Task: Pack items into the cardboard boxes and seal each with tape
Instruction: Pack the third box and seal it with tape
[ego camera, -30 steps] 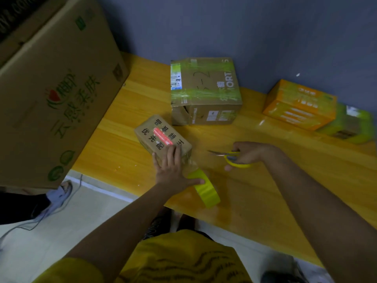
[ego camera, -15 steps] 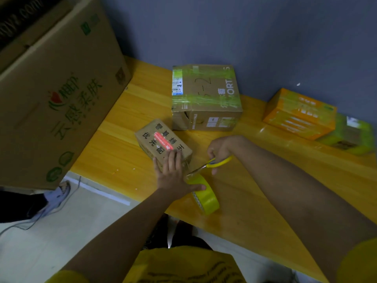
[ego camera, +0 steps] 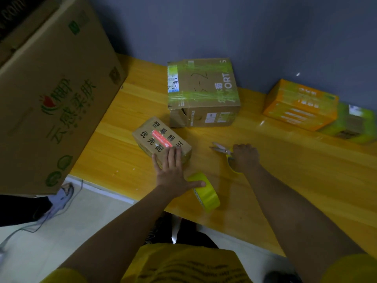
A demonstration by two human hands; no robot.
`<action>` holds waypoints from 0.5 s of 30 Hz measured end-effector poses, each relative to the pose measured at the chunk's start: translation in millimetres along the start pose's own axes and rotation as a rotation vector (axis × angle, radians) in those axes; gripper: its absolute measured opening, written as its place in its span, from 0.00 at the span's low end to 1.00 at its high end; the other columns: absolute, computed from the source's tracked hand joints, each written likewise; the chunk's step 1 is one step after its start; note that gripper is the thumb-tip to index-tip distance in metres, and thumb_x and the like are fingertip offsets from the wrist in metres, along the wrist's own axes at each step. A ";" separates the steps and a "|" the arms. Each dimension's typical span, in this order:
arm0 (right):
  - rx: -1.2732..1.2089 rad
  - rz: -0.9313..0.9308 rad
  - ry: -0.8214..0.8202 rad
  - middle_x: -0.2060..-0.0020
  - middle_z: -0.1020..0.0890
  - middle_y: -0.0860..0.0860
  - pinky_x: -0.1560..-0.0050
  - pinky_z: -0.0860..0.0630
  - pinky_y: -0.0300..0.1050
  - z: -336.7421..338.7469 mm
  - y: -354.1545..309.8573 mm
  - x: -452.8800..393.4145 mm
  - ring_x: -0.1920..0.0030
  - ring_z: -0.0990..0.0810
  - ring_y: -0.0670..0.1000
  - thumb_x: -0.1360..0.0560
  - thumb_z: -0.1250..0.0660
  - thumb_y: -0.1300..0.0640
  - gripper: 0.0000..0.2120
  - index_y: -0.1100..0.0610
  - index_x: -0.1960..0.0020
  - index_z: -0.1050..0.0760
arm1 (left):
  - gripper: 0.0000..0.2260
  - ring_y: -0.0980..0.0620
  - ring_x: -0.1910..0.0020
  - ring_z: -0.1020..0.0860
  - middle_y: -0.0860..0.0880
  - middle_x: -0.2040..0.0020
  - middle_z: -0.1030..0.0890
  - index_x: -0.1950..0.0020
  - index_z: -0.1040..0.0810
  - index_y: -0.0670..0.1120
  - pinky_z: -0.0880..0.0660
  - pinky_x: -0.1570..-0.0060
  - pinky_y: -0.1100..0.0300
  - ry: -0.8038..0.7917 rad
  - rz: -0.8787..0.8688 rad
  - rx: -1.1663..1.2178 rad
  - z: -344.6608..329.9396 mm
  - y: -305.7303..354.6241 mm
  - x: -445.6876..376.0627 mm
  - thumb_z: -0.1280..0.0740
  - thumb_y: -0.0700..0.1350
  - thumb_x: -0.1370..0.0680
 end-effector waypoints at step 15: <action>-1.230 0.125 -0.132 0.42 0.20 0.51 0.46 0.25 0.46 -37.5 -73.4 118.0 0.43 0.21 0.50 0.24 0.37 0.62 0.18 0.53 0.34 0.26 | 0.29 0.37 0.48 0.23 0.38 0.46 0.22 0.43 0.22 0.40 0.31 0.39 0.36 0.263 -0.247 -0.044 24.6 -2.6 -13.7 0.50 0.61 0.23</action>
Point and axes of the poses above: each hand's wrist, its own x-axis away from the middle knuckle, its own z-axis out of the back of the hand, y = z × x, the point moved 10 cm from there along -x, towards the middle knuckle
